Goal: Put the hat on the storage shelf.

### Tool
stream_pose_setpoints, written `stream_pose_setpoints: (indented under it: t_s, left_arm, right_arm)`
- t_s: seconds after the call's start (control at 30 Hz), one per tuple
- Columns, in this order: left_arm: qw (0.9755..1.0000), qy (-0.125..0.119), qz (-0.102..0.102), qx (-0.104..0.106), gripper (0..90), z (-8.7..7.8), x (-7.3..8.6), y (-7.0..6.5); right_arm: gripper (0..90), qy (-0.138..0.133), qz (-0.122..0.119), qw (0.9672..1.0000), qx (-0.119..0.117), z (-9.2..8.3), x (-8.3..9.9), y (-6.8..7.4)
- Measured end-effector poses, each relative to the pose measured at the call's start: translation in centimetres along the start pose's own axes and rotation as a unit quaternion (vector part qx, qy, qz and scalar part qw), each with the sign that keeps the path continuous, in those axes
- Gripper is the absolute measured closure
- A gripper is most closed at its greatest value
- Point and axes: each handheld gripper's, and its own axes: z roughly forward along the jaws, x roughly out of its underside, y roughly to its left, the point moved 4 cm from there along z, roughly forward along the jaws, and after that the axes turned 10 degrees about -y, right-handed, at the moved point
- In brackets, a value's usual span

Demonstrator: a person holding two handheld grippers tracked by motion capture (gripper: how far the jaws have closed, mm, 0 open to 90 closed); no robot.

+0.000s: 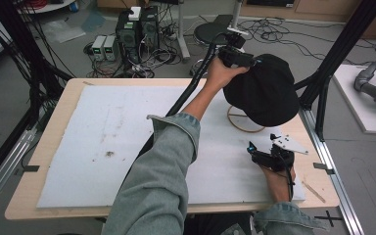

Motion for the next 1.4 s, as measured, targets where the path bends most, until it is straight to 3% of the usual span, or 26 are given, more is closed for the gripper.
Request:
stream_pose_setpoints:
  t_s: [0.3, 0.53, 0.67, 1.0, 1.2, 1.27, 1.33, 1.4]
  left_arm:
    - [0.9998, -0.009, 0.017, 0.009, 42.5, -1.1, -0.7, -0.3]
    - [0.9991, 0.005, 0.041, -0.007, 39.0, -2.8, -1.1, -0.1]
    - [0.9973, 0.023, 0.065, -0.022, 37.8, -4.2, -1.2, 0.1]
    - [0.9940, 0.045, 0.083, -0.055, 36.3, -9.0, -1.7, 1.2]
    - [0.9898, 0.059, 0.105, -0.077, 36.4, -12.4, -2.2, 1.4]
    - [0.9893, 0.041, 0.113, -0.083, 36.6, -13.8, -2.2, 1.4]
    - [0.9879, 0.059, 0.110, -0.092, 36.0, -14.9, -2.2, 1.6]
    - [0.9857, 0.061, 0.121, -0.100, 35.6, -16.2, -2.0, 1.7]
  right_arm:
    - [12.9, -0.001, -0.001, 1.0000, 0.001, 0.0, 0.0, -0.1]
    - [12.9, -0.001, -0.003, 1.0000, 0.000, 0.0, 0.0, -0.1]
    - [12.9, 0.001, -0.002, 1.0000, 0.001, 0.0, 0.0, 0.0]
    - [12.9, 0.001, -0.007, 1.0000, -0.001, 0.1, 0.0, 0.2]
    - [12.9, 0.003, -0.010, 0.9999, -0.001, 0.1, 0.0, 0.3]
    - [12.9, 0.003, -0.009, 1.0000, -0.001, 0.0, 0.0, 0.3]
    - [12.9, 0.004, -0.010, 0.9999, -0.001, 0.0, 0.0, 0.4]
    - [12.9, 0.003, -0.012, 0.9999, -0.001, 0.0, -0.1, 0.4]
